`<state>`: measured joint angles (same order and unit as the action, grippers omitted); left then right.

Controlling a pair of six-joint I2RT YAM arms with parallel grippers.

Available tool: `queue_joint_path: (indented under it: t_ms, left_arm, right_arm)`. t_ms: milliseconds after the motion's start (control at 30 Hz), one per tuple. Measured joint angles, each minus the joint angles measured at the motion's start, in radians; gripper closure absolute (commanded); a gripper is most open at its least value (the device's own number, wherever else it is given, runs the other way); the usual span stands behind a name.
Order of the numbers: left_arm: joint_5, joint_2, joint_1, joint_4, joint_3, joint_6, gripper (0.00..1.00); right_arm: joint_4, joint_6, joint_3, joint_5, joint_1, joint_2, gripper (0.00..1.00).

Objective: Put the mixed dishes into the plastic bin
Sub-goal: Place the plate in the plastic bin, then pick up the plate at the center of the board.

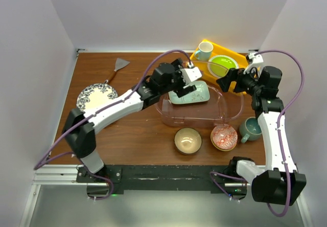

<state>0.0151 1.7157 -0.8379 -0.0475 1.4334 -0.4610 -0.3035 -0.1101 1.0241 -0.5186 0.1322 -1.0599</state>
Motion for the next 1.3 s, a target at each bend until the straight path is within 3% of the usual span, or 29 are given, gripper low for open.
queue_joint_path:
  t_ms: [333,733,1000,1300]
  left_arm:
    - [0.069,-0.345,0.04,0.023,-0.201,0.159,0.0]
    - [0.087,-0.722,0.221,-0.01,-0.484,0.481,0.0]
    - [0.036,-0.823,0.492,-0.05,-0.617,0.634,0.0]
    - [-0.206,-0.785,0.916,-0.042,-0.694,0.781,0.0]
  right_arm:
    - [-0.032,0.168,-0.002,-0.309,0.001,0.0,0.02]
    - [-0.043,0.258,-0.019,-0.517,0.001,-0.01,0.02]
    - [-0.043,0.269,-0.026,-0.552,0.001,-0.014,0.02]
    - [-0.044,0.273,-0.027,-0.556,0.001,-0.014,0.02]
